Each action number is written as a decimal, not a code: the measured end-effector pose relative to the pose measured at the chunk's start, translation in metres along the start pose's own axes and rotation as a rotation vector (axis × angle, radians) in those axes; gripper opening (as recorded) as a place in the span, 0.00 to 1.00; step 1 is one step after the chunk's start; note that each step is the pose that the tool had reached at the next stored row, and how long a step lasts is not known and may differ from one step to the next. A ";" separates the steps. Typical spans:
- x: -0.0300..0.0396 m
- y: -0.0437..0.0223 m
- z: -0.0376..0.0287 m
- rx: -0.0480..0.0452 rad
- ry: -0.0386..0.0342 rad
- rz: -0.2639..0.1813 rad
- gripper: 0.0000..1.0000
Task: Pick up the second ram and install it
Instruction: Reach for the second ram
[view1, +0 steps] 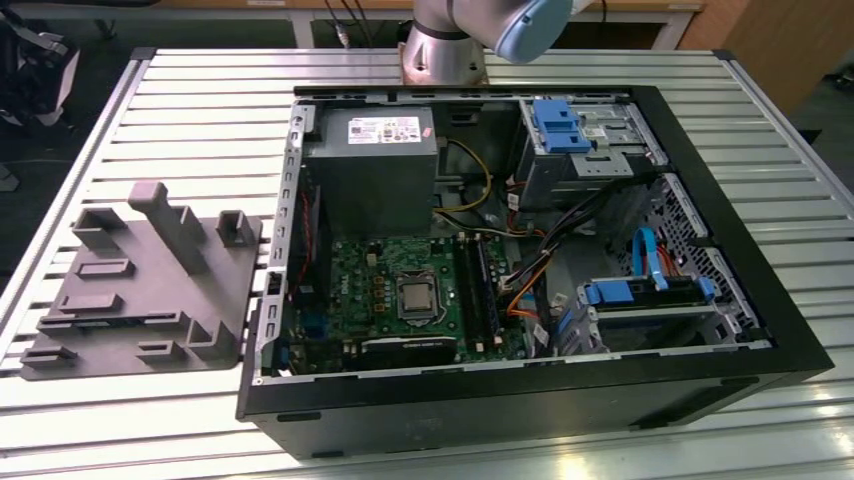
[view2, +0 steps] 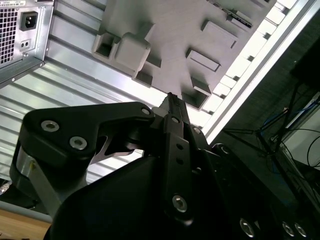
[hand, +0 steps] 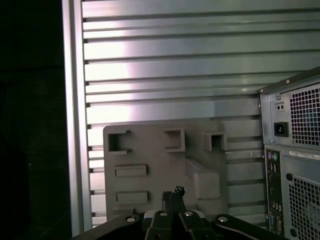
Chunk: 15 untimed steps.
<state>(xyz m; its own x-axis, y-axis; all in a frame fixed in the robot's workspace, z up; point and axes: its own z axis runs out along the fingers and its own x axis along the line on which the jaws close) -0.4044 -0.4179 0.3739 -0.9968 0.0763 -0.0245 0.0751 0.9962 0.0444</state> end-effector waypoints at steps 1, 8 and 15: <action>0.0003 -0.0003 0.0002 0.0000 -0.0001 0.000 0.11; 0.0023 -0.0023 0.0017 0.0000 0.0000 0.000 0.11; 0.0046 -0.0043 0.0031 0.0001 0.0001 0.000 0.11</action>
<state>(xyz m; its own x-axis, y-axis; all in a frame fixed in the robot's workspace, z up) -0.4092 -0.4217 0.3705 -0.9968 0.0762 -0.0244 0.0751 0.9962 0.0443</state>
